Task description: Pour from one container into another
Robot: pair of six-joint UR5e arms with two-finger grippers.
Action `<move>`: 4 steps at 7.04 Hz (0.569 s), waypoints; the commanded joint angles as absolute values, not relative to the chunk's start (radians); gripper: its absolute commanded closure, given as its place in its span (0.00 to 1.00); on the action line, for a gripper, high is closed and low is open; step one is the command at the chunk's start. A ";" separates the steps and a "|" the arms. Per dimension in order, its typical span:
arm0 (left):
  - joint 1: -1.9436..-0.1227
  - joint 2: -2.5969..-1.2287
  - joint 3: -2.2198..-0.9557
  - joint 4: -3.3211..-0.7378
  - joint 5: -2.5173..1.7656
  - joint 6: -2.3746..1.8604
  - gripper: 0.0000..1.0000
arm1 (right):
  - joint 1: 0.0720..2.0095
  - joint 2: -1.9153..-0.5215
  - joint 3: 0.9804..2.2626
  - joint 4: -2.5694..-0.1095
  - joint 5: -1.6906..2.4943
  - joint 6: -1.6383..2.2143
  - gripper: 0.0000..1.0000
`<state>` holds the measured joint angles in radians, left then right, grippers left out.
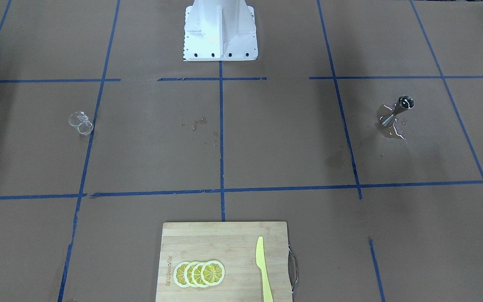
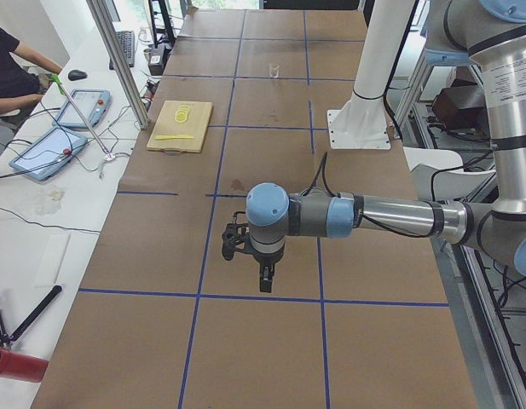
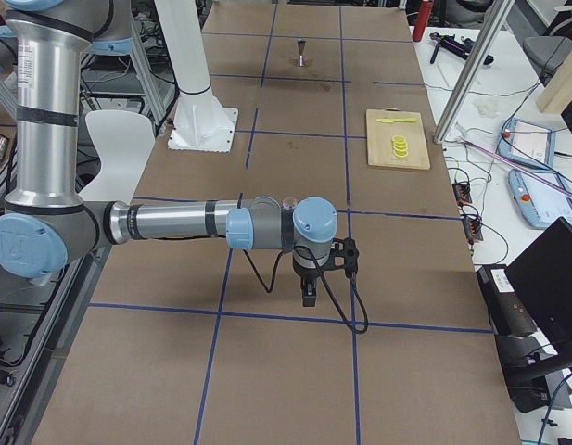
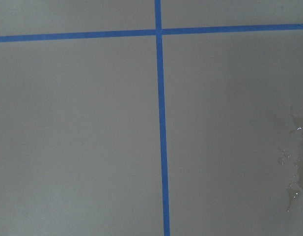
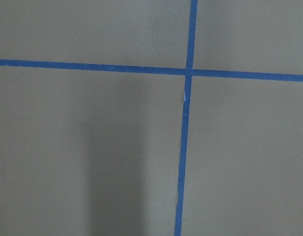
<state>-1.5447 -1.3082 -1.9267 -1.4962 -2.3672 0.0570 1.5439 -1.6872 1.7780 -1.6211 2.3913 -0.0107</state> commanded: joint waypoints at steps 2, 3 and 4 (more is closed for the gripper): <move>-1.532 -1.304 -1.931 -1.470 -2.368 0.120 0.00 | 1.543 -1.687 1.782 -1.621 2.388 -0.011 0.00; -1.532 -1.304 -1.933 -1.470 -2.368 0.120 0.00 | 1.540 -1.687 1.784 -1.621 2.388 -0.011 0.00; -1.535 -1.304 -1.931 -1.470 -2.368 0.120 0.00 | 1.540 -1.687 1.784 -1.621 2.388 -0.011 0.00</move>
<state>-1.5331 -1.3040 -1.9315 -1.4705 -2.3683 0.1186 1.5412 -1.6874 1.7832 -1.6214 2.3888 -0.0107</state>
